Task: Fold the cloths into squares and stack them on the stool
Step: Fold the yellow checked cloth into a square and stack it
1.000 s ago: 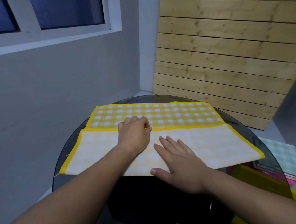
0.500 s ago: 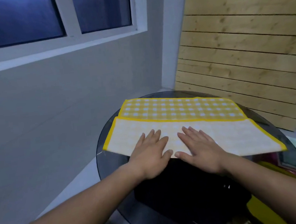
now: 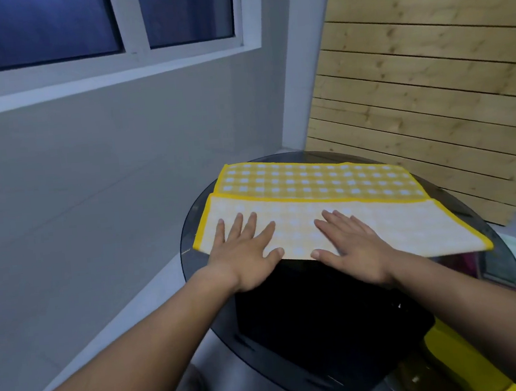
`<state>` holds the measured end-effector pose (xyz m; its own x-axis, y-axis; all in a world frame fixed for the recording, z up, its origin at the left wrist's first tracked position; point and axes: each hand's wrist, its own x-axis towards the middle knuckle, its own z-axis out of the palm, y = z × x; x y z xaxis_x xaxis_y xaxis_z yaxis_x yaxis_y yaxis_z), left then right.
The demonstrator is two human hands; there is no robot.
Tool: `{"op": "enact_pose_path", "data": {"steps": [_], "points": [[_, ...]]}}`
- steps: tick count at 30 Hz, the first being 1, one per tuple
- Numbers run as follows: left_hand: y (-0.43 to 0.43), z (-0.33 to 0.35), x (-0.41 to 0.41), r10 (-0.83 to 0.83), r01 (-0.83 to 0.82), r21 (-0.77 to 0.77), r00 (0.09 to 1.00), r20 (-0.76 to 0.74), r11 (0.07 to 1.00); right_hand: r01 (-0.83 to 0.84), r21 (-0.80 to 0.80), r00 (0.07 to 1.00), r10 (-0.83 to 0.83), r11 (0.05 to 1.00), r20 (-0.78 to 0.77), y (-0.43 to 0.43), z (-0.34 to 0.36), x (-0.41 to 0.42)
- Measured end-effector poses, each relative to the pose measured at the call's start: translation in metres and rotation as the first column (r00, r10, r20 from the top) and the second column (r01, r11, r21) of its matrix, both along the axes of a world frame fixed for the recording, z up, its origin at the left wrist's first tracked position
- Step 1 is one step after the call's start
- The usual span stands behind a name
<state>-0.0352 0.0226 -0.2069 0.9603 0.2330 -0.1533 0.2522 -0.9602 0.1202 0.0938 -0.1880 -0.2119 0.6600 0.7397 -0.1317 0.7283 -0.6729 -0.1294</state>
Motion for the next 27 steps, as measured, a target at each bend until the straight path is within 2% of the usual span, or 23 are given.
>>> {"op": "enact_pose_path", "data": {"steps": [7, 12, 16, 19, 22, 25, 27], "points": [[0.044, 0.001, -0.03, 0.124, -0.124, 0.017, 0.992, -0.019, 0.992, -0.001, -0.011, 1.0, 0.001, 1.0, -0.002, 0.0, 0.002, -0.002], [0.064, 0.006, -0.051, 0.208, -0.207, -0.055, 0.978, -0.001, 0.977, 0.005, -0.009, 1.0, -0.005, 1.0, 0.0, 0.001, 0.003, -0.003], [0.063, 0.014, -0.054, 0.206, -0.205, -0.058, 0.978, 0.014, 0.977, 0.003, -0.008, 1.0, -0.003, 1.0, 0.007, 0.001, 0.004, -0.003], [0.044, 0.022, -0.036, 0.161, -0.163, 0.005, 0.978, 0.136, 0.987, 0.004, -0.007, 1.0, -0.004, 1.0, 0.005, 0.0, 0.003, -0.003], [0.005, 0.023, -0.006, 0.004, 0.001, -0.018, 0.954, 0.299, 1.0, 0.004, -0.007, 1.0, -0.004, 1.0, 0.004, 0.001, 0.003, -0.003], [-0.03, 0.015, 0.028, -0.149, 0.194, -0.119, 0.939, 0.31, 0.974, 0.007, 0.006, 1.0, -0.007, 1.0, 0.002, 0.001, 0.002, -0.003], [-0.04, 0.008, 0.045, -0.178, 0.224, -0.141, 0.943, 0.282, 0.964, 0.006, 0.02, 1.0, -0.006, 1.0, -0.005, 0.0, 0.002, -0.003]]}}
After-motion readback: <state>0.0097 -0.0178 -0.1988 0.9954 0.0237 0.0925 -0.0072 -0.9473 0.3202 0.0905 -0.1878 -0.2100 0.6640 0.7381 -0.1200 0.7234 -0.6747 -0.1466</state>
